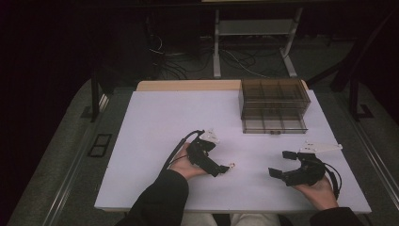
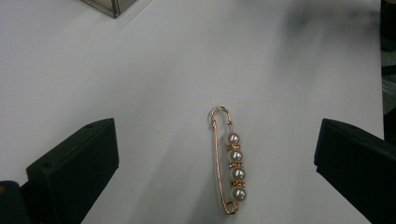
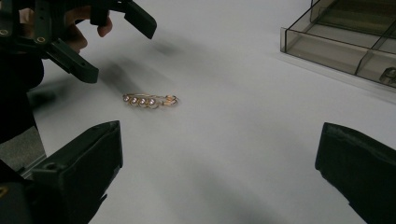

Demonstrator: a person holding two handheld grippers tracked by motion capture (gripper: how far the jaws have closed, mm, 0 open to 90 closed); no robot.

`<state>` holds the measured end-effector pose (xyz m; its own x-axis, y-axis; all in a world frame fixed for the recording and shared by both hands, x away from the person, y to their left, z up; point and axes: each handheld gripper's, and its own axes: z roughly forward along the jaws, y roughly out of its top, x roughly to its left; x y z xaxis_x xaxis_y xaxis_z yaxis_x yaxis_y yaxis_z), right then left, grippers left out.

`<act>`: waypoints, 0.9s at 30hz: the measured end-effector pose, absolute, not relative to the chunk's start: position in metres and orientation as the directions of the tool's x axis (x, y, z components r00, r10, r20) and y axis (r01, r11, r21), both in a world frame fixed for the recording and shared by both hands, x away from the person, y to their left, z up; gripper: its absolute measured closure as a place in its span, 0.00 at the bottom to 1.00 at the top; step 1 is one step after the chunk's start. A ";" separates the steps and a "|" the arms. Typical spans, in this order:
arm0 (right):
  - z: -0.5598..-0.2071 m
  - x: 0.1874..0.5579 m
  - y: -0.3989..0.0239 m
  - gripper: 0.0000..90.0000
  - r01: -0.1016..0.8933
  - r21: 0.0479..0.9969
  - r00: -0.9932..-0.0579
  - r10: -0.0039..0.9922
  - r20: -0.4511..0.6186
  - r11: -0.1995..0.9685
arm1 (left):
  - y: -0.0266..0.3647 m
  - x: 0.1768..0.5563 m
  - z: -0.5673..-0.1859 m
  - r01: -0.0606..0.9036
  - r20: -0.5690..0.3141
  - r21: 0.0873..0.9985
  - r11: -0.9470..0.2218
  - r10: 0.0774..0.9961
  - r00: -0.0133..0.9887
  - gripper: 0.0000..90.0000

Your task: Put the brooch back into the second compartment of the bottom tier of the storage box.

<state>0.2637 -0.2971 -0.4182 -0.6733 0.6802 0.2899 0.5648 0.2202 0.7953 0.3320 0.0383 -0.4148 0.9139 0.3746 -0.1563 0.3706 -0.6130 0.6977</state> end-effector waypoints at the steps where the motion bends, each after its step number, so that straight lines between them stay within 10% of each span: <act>1: -0.418 0.264 -0.297 0.01 0.565 0.795 -0.673 0.680 0.290 0.221 | 0.038 0.333 -0.416 0.373 -0.159 0.696 -0.613 0.375 0.913 0.00; 27: -0.419 0.264 -0.296 0.01 0.565 0.793 -0.676 0.679 0.287 0.227 | 0.020 0.339 -0.438 0.370 -0.159 0.625 -0.687 0.352 0.923 0.05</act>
<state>0.2641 -0.2964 -0.4186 -0.6759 0.6787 0.2873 0.5654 0.2274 0.7928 0.3395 0.0203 -0.4383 0.9226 0.3517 -0.1586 0.3696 -0.6875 0.6251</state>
